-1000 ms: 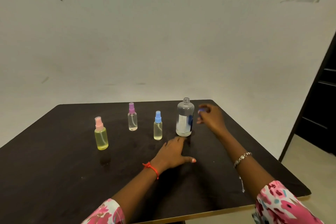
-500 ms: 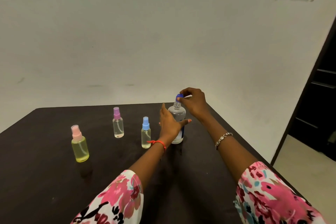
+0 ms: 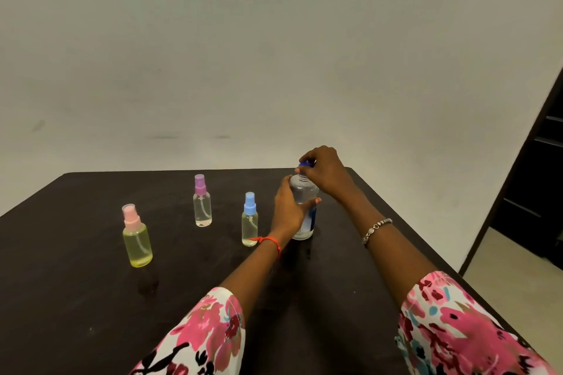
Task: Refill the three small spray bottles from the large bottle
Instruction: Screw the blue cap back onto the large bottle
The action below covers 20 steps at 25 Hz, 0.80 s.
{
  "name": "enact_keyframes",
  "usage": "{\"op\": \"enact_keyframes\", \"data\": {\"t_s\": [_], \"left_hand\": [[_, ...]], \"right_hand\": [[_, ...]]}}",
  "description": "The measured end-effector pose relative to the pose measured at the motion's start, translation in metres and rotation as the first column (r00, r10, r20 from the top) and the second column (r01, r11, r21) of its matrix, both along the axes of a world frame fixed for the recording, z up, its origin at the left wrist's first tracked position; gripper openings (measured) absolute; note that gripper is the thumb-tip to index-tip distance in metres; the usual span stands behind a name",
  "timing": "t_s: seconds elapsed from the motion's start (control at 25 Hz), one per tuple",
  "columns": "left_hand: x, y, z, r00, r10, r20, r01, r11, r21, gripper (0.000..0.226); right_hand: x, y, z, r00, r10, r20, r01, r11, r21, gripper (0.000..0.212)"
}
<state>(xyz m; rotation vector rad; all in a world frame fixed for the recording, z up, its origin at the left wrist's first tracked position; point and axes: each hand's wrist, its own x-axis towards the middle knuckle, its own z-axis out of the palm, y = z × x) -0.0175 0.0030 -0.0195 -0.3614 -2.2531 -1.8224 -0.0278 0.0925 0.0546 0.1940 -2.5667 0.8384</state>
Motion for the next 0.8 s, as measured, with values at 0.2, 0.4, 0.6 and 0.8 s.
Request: {"op": "enact_keyframes", "data": {"t_s": [0.2, 0.4, 0.6, 0.8], "left_hand": [[-0.001, -0.001, -0.001, 1.0, -0.017, 0.02, 0.017, 1.0, -0.006, 0.068], [-0.002, -0.002, -0.001, 0.999, -0.032, 0.031, 0.032, 0.999, -0.023, 0.075], [-0.002, -0.002, 0.0, 0.999, -0.029, 0.027, 0.03, 0.999, -0.038, 0.067], [-0.002, -0.001, -0.001, 1.0, -0.013, 0.022, 0.014, 0.999, -0.051, 0.068]], "right_hand": [[0.0, -0.005, -0.009, 0.99, -0.121, -0.076, 0.121, 0.993, -0.008, 0.034], [0.004, -0.001, -0.002, 0.997, -0.075, 0.031, 0.075, 0.997, -0.002, 0.054], [0.006, 0.009, 0.006, 0.988, 0.069, 0.14, -0.075, 0.997, 0.033, 0.039], [0.002, 0.008, 0.0, 0.994, 0.009, 0.111, -0.014, 0.999, 0.043, 0.033]]}}
